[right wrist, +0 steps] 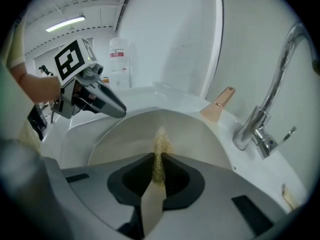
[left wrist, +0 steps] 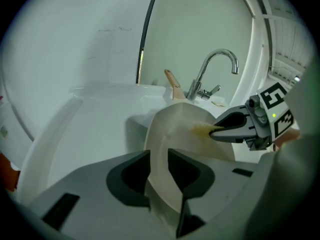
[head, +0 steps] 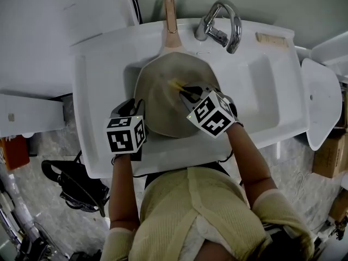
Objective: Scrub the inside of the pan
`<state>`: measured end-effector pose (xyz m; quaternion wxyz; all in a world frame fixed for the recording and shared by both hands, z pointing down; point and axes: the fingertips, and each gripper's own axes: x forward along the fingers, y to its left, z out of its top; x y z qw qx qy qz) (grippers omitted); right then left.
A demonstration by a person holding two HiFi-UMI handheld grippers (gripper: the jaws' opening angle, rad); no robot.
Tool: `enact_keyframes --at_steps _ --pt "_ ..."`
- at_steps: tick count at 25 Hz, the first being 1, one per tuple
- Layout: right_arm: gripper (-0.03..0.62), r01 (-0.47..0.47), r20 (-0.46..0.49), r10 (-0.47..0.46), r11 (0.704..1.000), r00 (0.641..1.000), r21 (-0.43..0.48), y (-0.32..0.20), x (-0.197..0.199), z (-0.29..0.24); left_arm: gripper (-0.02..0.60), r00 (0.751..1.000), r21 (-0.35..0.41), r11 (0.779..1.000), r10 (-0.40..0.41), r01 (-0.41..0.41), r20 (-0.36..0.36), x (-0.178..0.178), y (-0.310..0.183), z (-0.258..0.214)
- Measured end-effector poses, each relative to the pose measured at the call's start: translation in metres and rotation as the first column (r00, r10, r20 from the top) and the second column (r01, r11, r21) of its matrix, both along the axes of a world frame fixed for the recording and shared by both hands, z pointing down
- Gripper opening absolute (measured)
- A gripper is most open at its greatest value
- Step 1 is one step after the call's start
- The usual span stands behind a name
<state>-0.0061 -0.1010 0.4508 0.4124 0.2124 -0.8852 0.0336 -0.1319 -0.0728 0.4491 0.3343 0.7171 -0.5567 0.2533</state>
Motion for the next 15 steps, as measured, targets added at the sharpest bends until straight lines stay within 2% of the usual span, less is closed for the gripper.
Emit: enact_keyframes --at_steps 6,15 --pt "0.054 -0.117 0.017 0.116 0.975 0.993 0.191 -0.039 0.008 -0.014 0.155 1.0 0.008 1.0 -0.018 0.018 0.017 -0.006 -0.017 0.003" --pt "0.054 -0.157 -0.037 0.192 0.886 0.981 0.437 -0.068 0.005 -0.014 0.155 0.999 -0.013 1.0 -0.026 0.026 0.019 -0.009 -0.027 0.01"
